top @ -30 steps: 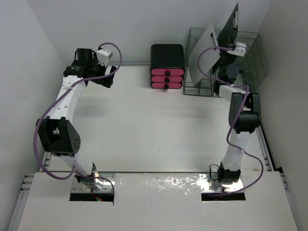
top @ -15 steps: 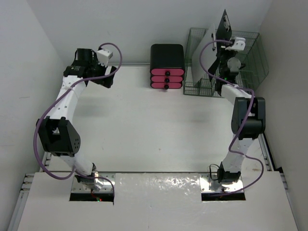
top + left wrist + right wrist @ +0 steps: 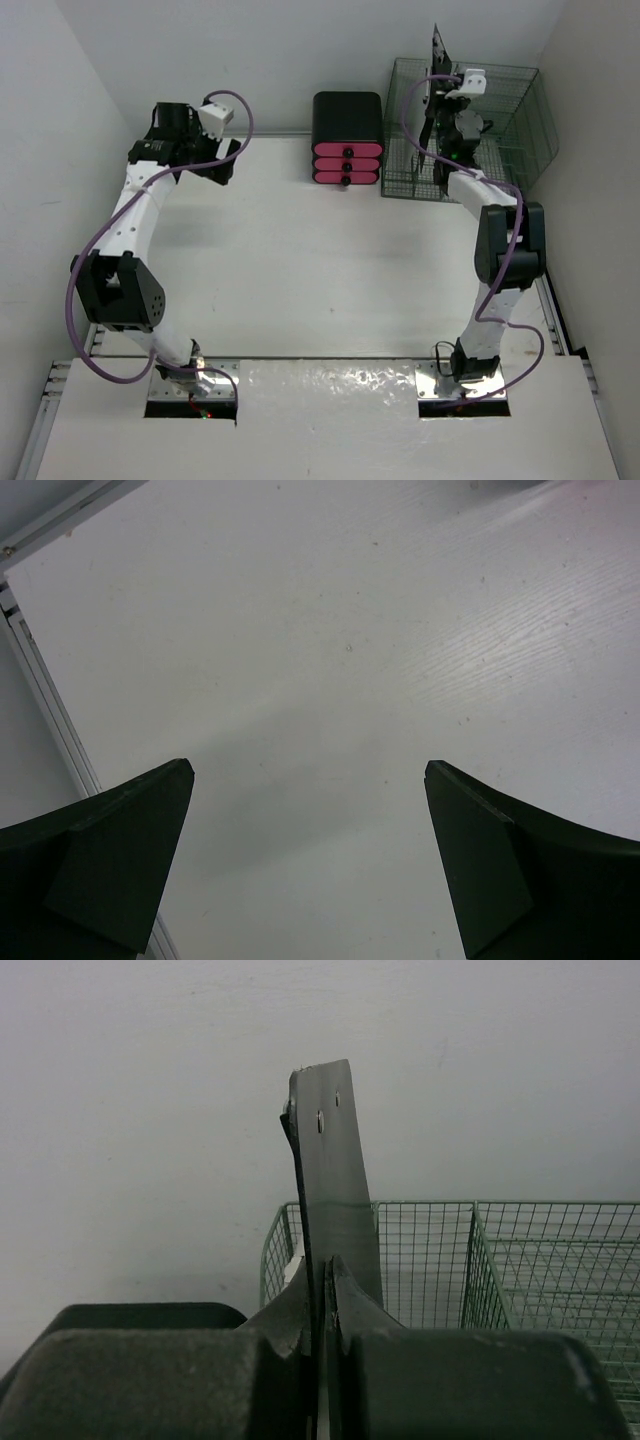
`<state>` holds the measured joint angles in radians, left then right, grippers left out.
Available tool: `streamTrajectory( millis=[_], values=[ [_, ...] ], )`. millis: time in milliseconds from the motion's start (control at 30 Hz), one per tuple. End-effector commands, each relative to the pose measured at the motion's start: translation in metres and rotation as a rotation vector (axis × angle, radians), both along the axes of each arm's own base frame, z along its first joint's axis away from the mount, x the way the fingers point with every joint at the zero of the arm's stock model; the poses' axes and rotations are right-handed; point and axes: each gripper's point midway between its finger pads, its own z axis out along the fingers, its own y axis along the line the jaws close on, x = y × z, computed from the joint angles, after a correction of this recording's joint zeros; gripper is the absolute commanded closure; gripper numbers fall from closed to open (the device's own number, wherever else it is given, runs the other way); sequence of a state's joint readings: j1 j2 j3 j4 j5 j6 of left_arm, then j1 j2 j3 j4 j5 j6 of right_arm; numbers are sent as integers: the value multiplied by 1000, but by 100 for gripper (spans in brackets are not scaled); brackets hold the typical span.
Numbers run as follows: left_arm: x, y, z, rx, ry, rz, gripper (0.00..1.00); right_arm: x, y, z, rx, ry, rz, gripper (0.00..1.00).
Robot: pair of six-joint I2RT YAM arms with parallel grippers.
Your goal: Organize the desk
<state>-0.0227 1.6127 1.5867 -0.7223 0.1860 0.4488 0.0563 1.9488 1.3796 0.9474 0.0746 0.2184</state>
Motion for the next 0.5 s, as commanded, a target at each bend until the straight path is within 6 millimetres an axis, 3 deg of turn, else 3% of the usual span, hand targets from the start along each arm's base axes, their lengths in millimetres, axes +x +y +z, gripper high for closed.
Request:
streamTrajectory(
  millis=[0, 167, 467],
  values=[
    [-2, 1, 24, 10, -77, -12, 0, -16, 21, 62, -18, -108, 53, 100],
    [-6, 0, 26, 7, -83, -20, 0, -17, 12, 64, -13, -89, 3, 100],
    [-8, 0, 27, 11, -86, -24, 0, -38, 6, 100, -57, -140, -41, 100]
  ],
)
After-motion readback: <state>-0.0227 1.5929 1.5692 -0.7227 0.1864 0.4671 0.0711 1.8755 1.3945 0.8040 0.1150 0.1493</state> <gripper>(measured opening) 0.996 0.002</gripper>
